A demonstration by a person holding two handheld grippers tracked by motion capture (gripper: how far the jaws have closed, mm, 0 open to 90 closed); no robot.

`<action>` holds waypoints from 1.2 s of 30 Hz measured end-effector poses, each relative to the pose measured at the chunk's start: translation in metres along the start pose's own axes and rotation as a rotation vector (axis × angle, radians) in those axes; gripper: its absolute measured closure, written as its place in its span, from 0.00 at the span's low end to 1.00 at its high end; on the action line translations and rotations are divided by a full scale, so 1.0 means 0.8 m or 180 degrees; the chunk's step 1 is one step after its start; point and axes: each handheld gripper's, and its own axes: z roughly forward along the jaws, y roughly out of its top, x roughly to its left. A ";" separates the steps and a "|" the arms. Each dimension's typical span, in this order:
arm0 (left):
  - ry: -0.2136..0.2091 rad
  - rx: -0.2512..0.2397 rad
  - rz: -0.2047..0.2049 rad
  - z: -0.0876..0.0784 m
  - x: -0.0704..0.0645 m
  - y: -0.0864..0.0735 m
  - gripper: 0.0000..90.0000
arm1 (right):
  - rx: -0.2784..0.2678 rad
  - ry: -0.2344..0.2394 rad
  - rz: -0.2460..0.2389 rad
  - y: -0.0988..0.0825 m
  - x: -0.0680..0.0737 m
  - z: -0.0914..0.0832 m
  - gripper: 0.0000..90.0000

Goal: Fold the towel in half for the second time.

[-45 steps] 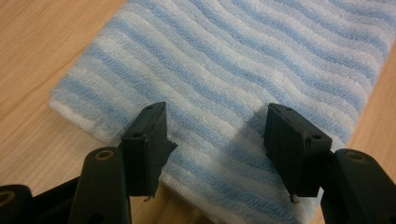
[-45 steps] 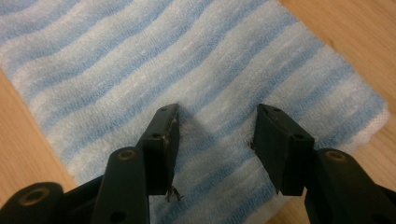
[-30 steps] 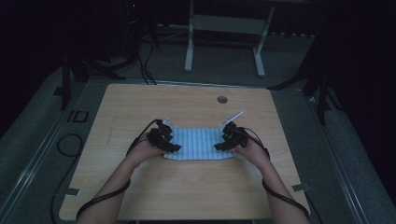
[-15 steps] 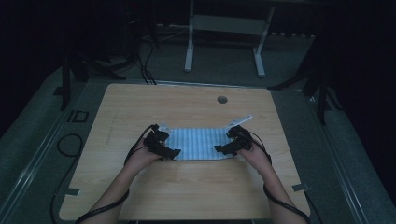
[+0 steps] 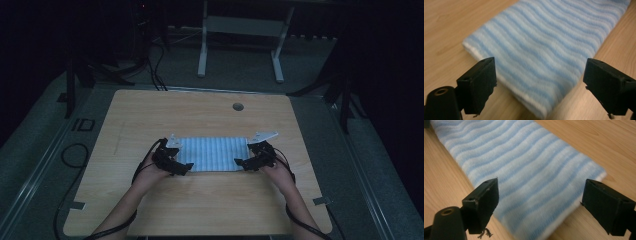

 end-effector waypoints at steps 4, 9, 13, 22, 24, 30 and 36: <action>0.0154 -0.0075 -0.0032 -0.009 0.005 -0.013 0.06 | 0.0004 -0.0049 0.0025 -0.009 -0.007 -0.009 0.15; 0.0126 -0.0169 -0.0175 -0.024 0.016 -0.030 0.06 | -0.0007 -0.0100 0.0096 -0.024 -0.016 -0.021 0.15; 0.0148 -0.0128 -0.0221 -0.030 0.022 -0.048 0.06 | 0.0006 -0.0156 0.0092 -0.038 -0.021 -0.028 0.15; 0.0288 -0.0167 -0.0386 -0.051 0.034 -0.083 0.06 | -0.0041 -0.0290 0.0218 -0.073 -0.033 -0.047 0.15; 0.0294 -0.0161 -0.0434 -0.055 0.038 -0.091 0.03 | -0.0058 -0.0300 0.0237 -0.079 -0.036 -0.051 0.15; 0.0393 -0.0221 -0.0546 -0.073 0.046 -0.109 0.02 | -0.0100 -0.0361 0.0388 -0.100 -0.044 -0.064 0.15; 0.0484 -0.0307 -0.0613 -0.093 0.059 -0.127 0.02 | -0.0097 -0.0496 0.0504 -0.116 -0.047 -0.077 0.14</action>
